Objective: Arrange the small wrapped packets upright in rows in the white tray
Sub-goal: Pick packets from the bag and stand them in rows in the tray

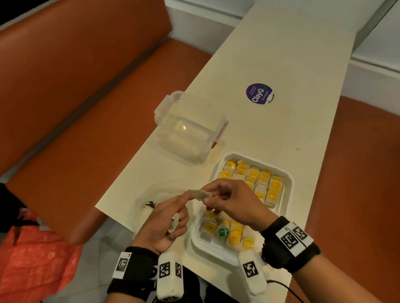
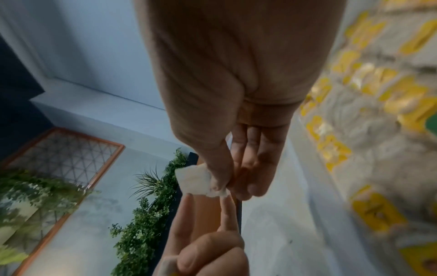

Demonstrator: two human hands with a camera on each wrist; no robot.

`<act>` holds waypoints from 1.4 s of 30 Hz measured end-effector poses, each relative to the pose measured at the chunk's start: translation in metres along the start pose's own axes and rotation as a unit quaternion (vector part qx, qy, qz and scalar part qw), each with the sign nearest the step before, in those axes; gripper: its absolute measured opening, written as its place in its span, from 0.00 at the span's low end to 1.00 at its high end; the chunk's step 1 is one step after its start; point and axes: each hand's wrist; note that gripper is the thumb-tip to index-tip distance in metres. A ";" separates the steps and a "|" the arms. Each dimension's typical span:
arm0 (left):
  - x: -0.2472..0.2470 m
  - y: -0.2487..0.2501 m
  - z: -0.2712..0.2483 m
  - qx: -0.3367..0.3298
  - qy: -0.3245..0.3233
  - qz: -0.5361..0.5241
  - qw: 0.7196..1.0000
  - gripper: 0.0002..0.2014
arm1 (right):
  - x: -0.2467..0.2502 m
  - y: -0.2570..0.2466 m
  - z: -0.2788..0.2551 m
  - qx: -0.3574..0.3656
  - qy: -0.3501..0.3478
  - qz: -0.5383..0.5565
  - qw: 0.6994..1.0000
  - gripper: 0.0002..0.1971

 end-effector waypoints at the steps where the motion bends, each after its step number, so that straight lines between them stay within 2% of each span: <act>1: -0.007 -0.004 0.002 0.008 -0.011 0.016 1.000 0.21 | 0.006 0.002 -0.008 0.002 0.012 -0.009 1.000 0.09; 6: -0.042 -0.026 0.014 0.057 -0.023 0.030 0.998 0.32 | 0.026 0.021 -0.038 0.026 0.098 -0.089 0.991 0.10; 11: -0.063 -0.037 0.029 0.092 -0.004 0.041 0.995 0.27 | 0.029 0.046 -0.062 0.058 0.173 -0.200 0.963 0.10; 15: -0.075 -0.042 0.033 0.110 0.006 0.060 0.992 0.32 | 0.033 0.073 -0.075 0.116 0.232 -0.316 0.912 0.14; 17: -0.082 -0.044 0.036 0.109 0.015 0.085 0.990 0.28 | 0.034 0.083 -0.080 0.125 0.240 -0.343 0.899 0.14; 21: -0.096 -0.048 0.040 0.110 0.035 0.158 0.981 0.10 | 0.038 0.091 -0.094 0.094 0.230 -0.344 0.906 0.15; 23: -0.101 -0.047 0.042 0.116 0.032 0.224 0.967 0.07 | 0.045 0.087 -0.102 0.034 0.193 -0.332 0.923 0.23; 25: -0.103 -0.046 0.045 0.122 0.009 0.331 0.936 0.08 | 0.054 0.083 -0.110 -0.027 0.132 -0.312 0.941 0.37; 27: -0.105 -0.045 0.046 0.133 -0.040 0.432 0.891 0.09 | 0.060 0.080 -0.115 -0.023 0.077 -0.294 0.952 0.43; 30: -0.109 -0.046 0.048 0.148 -0.110 0.508 0.842 0.11 | 0.063 0.080 -0.112 -0.029 -0.001 -0.273 0.961 0.39; 32: -0.110 -0.047 0.051 0.148 -0.129 0.524 0.829 0.10 | 0.065 0.084 -0.108 -0.060 -0.030 -0.270 0.960 0.32; 35: -0.107 -0.051 0.055 0.141 -0.129 0.535 0.823 0.10 | 0.070 0.088 -0.104 -0.083 -0.021 -0.279 0.957 0.24; 37: -0.105 -0.054 0.057 0.131 -0.098 0.528 0.833 0.13 | 0.075 0.090 -0.102 -0.100 0.003 -0.287 0.953 0.16; 40: -0.100 -0.060 0.061 0.110 0.012 0.478 0.871 0.19 | 0.086 0.093 -0.096 -0.124 0.061 -0.298 0.945 0.06; 42: -0.094 -0.064 0.063 0.102 0.060 0.425 0.897 0.23 | 0.094 0.094 -0.089 -0.133 0.103 -0.302 0.938 0.03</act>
Point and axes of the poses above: each hand's wrist, its own z-axis towards the middle knuckle, its own x-axis out of the back of the hand, y = z × x, and after that the axes turned 11 degrees about -y, right-handed
